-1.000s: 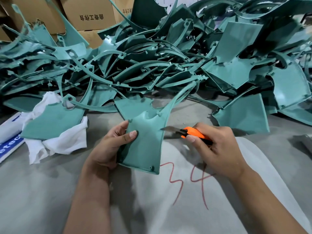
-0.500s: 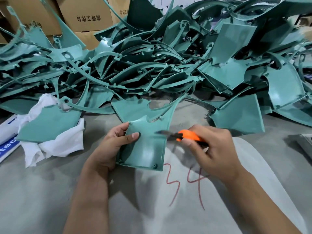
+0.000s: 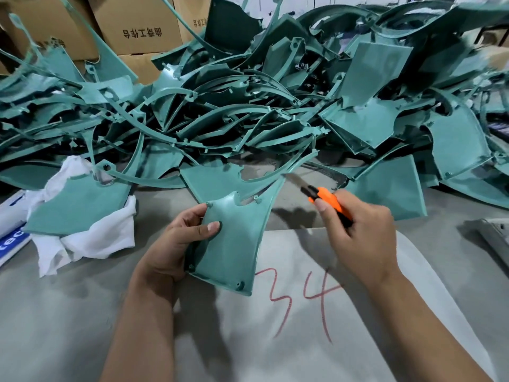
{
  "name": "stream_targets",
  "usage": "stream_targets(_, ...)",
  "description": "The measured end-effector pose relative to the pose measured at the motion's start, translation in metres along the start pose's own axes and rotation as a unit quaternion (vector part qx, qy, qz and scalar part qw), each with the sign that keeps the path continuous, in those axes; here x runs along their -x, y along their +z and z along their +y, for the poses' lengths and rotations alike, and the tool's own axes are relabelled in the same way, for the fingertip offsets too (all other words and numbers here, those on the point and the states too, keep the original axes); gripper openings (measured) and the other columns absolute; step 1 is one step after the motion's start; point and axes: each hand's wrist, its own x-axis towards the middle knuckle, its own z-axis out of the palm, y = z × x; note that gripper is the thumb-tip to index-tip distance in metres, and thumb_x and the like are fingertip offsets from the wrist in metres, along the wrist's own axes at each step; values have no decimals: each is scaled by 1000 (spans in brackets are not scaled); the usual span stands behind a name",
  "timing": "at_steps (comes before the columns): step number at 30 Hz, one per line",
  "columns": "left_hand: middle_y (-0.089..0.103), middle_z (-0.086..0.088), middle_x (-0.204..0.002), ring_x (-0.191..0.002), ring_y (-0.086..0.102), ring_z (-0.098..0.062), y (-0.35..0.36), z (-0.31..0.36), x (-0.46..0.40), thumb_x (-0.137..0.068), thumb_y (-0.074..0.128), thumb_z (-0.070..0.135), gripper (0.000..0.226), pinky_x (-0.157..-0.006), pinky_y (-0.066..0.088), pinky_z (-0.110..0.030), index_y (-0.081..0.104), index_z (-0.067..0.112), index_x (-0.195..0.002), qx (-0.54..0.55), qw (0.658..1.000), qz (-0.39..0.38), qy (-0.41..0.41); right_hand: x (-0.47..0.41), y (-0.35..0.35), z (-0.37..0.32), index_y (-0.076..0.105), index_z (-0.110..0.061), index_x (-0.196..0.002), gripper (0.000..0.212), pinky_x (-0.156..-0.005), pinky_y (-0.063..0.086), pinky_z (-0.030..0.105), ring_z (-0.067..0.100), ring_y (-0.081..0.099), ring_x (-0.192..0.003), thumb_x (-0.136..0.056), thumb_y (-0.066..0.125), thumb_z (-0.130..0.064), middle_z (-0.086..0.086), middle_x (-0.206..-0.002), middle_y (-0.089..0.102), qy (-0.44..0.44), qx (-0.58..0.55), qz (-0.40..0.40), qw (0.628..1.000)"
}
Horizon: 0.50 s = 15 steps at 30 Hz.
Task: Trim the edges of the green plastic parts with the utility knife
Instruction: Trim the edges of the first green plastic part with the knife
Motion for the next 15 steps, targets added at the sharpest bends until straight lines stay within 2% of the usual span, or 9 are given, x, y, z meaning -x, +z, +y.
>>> stream_targets(3,76,-20,-101,-81,76,-31,1,-2,1,-76,63,1,37,-71,63,-37,77,6,-110,-5,1000,-4,-2,-4,-2,8,45,-16,-69,47,-47,32,36,25,40,-48,-101,55,-49,-1,-50,37,62,39,36,997)
stream_targets(7,76,-21,-101,-81,77,-31,2,-2,2,-72,67,0,39,-70,63,-38,77,5,-109,-15,1000,-8,-5,-3,-1,20,52,-12,-71,52,-47,25,27,23,45,-48,-102,54,-54,0,-48,42,117,92,45,988)
stream_targets(10,76,-21,-102,-81,77,-31,2,-3,2,-70,68,0,41,-68,63,-36,77,5,-110,-22,1000,-7,-8,-4,-2,23,49,-13,-70,53,-47,20,24,17,44,-48,-102,53,-55,-2,-49,44,166,129,60,976)
stream_targets(12,76,-20,-103,-82,77,-30,3,-3,1,-70,70,1,42,-68,62,-35,77,6,-110,-28,1000,1,-6,-5,-5,20,49,-16,-69,48,-47,22,26,16,43,-46,-101,54,-51,-4,-48,42,128,93,68,985)
stream_targets(15,77,-17,-104,-84,76,-27,4,-2,0,-69,73,5,43,-70,62,-33,77,8,-111,-41,999,1,1,-2,-7,9,55,-25,-73,35,-47,31,30,10,44,-48,-101,58,-45,-12,-53,41,-30,-22,-2,999)
